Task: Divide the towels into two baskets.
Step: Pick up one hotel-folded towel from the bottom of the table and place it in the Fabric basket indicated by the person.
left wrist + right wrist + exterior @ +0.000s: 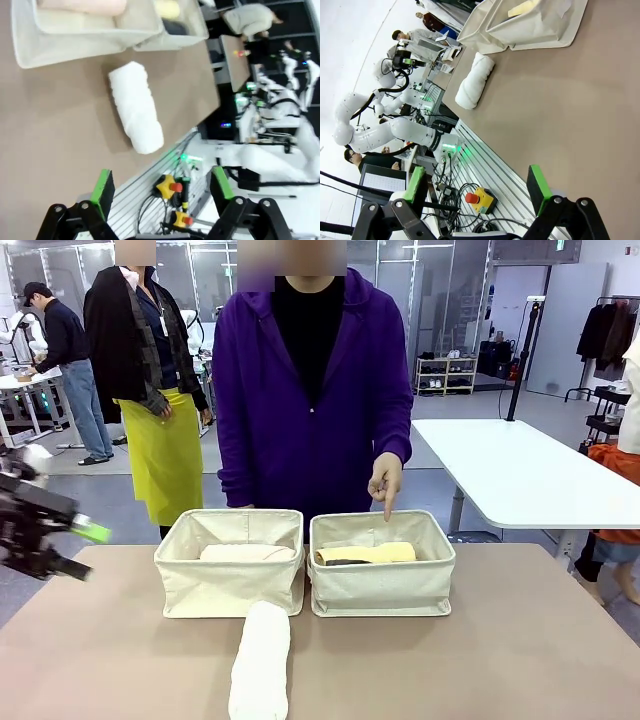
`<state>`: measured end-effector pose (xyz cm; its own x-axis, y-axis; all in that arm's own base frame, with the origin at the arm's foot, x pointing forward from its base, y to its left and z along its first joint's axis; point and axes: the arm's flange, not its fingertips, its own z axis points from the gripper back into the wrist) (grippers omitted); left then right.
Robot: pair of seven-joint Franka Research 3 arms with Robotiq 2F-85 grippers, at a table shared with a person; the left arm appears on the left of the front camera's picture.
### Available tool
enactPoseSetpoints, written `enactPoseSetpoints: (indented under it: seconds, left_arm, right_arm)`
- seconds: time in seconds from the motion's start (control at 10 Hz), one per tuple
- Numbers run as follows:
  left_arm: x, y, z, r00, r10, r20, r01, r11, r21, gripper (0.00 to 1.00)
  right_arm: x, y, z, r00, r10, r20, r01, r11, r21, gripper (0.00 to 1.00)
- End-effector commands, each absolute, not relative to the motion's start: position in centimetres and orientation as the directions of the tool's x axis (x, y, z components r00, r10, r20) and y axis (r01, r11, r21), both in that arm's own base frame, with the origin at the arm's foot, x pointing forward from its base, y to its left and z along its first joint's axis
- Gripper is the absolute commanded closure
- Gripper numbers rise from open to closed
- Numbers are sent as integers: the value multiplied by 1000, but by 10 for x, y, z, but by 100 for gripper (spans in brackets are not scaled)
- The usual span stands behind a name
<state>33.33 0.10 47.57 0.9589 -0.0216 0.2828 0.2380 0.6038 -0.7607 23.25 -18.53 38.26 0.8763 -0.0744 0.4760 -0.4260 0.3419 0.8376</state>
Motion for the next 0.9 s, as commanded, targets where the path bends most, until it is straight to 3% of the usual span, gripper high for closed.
enactPoseSetpoints:
  seconds: [0.0,0.8]
  left_arm:
    - [337,-64,441,971,-21,237,183,700,-690,3]
    - [332,-170,358,987,44,154,49,831,-554,3]
  right_arm:
    - [230,-185,386,872,-85,482,-430,337,837,0]
    - [230,-185,386,872,-85,482,-430,337,837,0]
